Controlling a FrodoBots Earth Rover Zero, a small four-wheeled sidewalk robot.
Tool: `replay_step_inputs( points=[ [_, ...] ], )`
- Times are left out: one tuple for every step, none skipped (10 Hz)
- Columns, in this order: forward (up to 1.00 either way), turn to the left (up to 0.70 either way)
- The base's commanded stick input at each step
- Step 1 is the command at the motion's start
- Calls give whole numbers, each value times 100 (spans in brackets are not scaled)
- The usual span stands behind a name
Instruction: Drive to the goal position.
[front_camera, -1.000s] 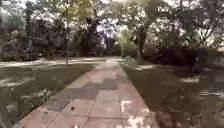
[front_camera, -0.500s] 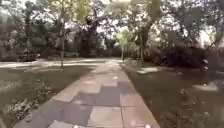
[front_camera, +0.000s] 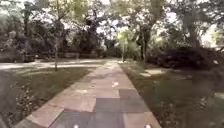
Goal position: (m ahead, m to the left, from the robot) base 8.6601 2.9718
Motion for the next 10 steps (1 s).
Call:
replay_step_inputs(
  points=[
    [100, 0],
    [100, 0],
    [100, 0],
    [100, 0],
    [100, 0],
    [100, 0],
    [100, 0],
    [100, 0],
    [100, 0],
    [100, 0]
  ],
)
